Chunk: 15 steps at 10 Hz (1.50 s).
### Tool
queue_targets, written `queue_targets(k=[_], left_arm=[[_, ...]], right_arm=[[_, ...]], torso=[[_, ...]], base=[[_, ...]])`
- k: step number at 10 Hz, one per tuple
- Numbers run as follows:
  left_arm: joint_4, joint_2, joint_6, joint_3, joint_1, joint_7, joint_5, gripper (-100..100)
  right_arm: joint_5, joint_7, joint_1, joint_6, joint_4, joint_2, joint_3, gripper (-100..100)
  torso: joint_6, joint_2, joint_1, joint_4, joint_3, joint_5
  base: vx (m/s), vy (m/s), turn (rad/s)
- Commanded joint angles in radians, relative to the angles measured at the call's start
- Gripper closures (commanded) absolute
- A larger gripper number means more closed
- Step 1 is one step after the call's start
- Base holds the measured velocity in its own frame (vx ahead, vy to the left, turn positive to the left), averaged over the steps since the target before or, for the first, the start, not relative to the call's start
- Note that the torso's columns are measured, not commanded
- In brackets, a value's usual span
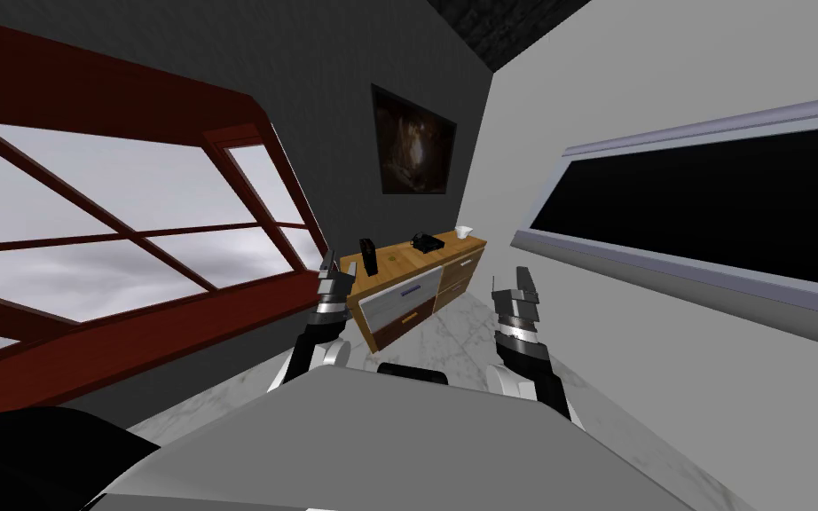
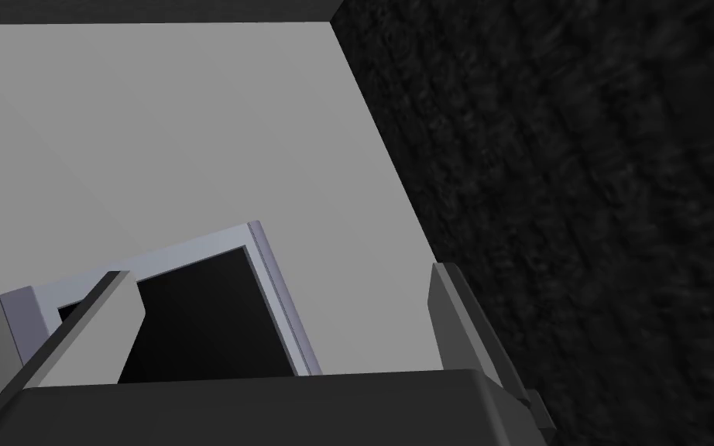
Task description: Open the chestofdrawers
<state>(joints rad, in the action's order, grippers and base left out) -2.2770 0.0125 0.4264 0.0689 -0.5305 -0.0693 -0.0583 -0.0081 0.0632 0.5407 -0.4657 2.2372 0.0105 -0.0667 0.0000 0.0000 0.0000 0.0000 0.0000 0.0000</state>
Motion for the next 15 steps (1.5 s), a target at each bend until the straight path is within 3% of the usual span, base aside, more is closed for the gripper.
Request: queue_targets(k=[1,9,10,12,15], left_arm=[[0.0,0.0,0.0,0.0,0.0,0.0,0.0,0],[0.0,0.0,0.0,0.0,0.0,0.0,0.0,0],[0.0,0.0,0.0,0.0,0.0,0.0,0.0,0],[0.0,0.0,0.0,0.0,0.0,0.0,0.0,0],[0.0,0.0,0.0,0.0,0.0,0.0,0.0,0]], right_arm=[[0.0,0.0,0.0,0.0,0.0,0.0,0.0,0],[0.0,0.0,0.0,0.0,0.0,0.0,0.0,0],[-0.011,-0.015,-0.004,0.0,-0.006,-0.033,-0.005,-100],[-0.038,-0.048,-0.012,-0.001,-0.019,-0.077,-0.018,-100],[-0.104,-0.13,-0.031,-0.004,-0.047,-0.126,-0.05,-100]], torso=[[0.0,0.04,0.0,0.041,-0.082,0.0],[0.0,0.618,0.0,0.617,-1.234,0.0],[0.0,0.691,0.0,0.691,-1.382,0.0],[0.0,0.734,0.0,0.734,-1.471,0.0],[0.0,0.737,0.0,0.738,-1.476,0.0]], base=[[0.0,0.0,0.0],[0.0,0.0,0.0],[0.01,0.0,0.021],[0.013,-0.005,0.044],[0.027,-0.009,0.063]])
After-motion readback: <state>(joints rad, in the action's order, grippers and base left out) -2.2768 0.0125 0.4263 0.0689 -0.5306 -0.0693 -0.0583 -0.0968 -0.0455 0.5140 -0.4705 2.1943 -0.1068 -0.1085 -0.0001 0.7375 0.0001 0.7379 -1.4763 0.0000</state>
